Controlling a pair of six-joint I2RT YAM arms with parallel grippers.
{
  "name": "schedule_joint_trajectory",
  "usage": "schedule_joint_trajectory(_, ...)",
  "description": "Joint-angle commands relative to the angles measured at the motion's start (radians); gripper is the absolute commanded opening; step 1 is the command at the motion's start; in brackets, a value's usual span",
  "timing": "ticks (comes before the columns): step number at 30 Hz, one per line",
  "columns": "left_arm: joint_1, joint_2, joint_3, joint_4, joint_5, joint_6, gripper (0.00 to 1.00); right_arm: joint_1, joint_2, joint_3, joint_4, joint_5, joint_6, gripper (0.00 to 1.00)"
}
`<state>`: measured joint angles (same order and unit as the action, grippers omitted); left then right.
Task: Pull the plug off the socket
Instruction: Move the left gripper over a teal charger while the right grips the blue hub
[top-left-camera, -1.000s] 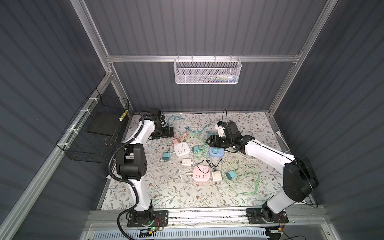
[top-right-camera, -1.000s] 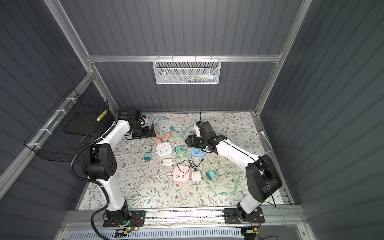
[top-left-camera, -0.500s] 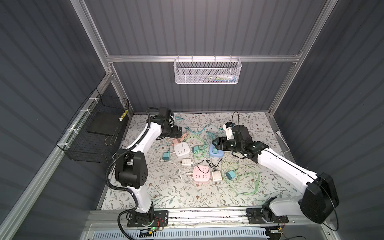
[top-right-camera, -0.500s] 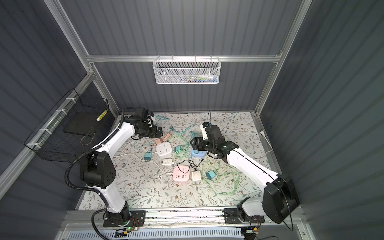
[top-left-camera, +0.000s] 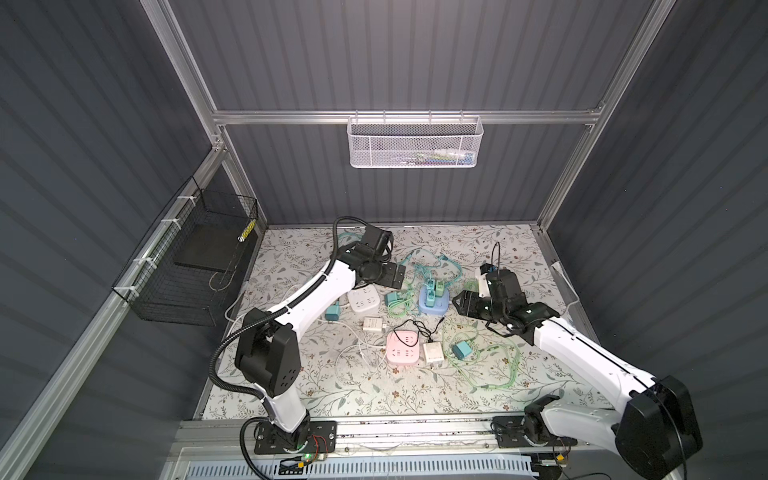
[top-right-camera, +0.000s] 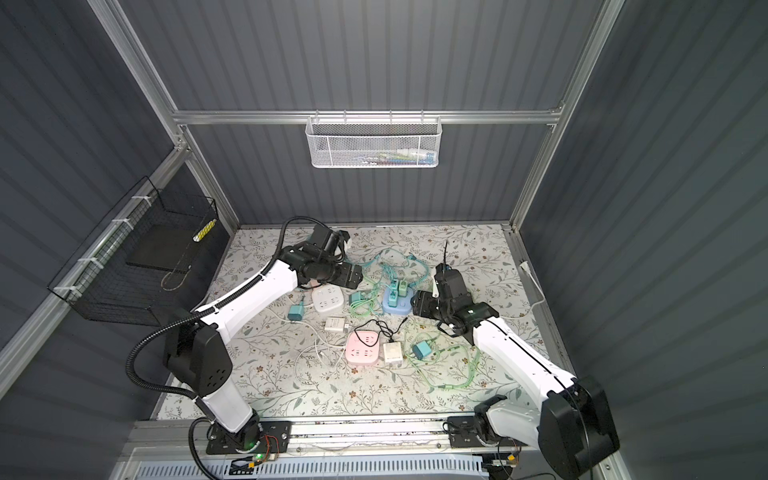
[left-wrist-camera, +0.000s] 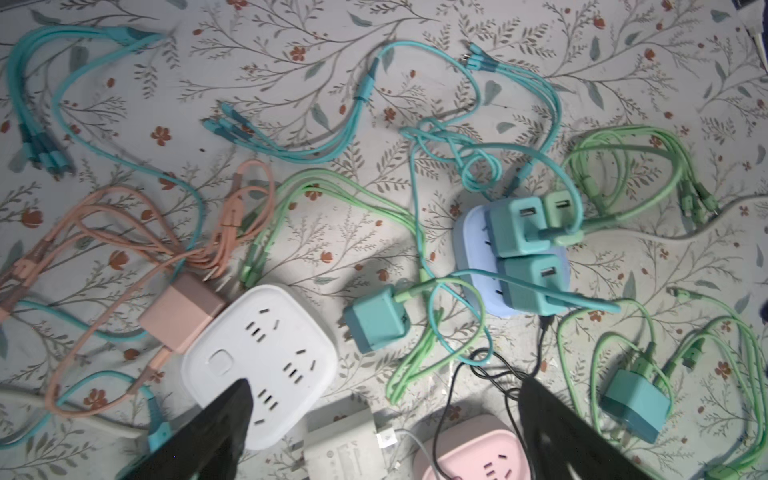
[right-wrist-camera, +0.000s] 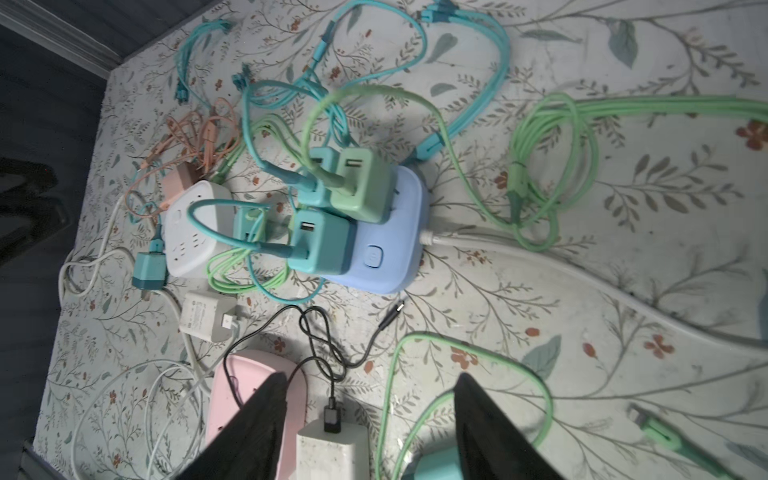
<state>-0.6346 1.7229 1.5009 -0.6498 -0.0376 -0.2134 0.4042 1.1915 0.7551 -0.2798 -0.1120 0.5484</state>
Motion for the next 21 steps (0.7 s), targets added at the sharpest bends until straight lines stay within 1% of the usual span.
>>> schedule_joint_trajectory(1, -0.073, -0.033, -0.024, 0.025, -0.084, -0.069, 1.0, -0.023, 0.026, -0.03, 0.034, -0.02, 0.019, 0.61)
schedule_joint_trajectory(5, -0.172, -0.012, -0.034, 0.053, -0.125, -0.109, 0.99, -0.048, 0.09, -0.03, 0.076, -0.06, 0.016, 0.57)
schedule_joint_trajectory(10, -0.255, 0.01, -0.045, 0.099, -0.144, -0.16, 0.97, -0.07, 0.178, -0.018, 0.145, -0.114, 0.017, 0.56)
schedule_joint_trajectory(14, -0.296, 0.045, -0.041, 0.109, -0.153, -0.191, 0.93, -0.08, 0.239, 0.009, 0.173, -0.138, 0.005, 0.55)
schedule_joint_trajectory(17, -0.313, 0.084, -0.027, 0.102, -0.142, -0.207, 0.85, -0.092, 0.287, 0.034, 0.186, -0.16, -0.002, 0.55)
schedule_joint_trajectory(19, -0.326, 0.099, -0.027, 0.088, -0.156, -0.225, 0.82, -0.1, 0.313, 0.045, 0.197, -0.174, -0.004, 0.54)
schedule_joint_trajectory(21, -0.329, 0.109, -0.036, 0.085, -0.169, -0.248, 0.81, -0.105, 0.331, 0.048, 0.212, -0.184, -0.001, 0.54)
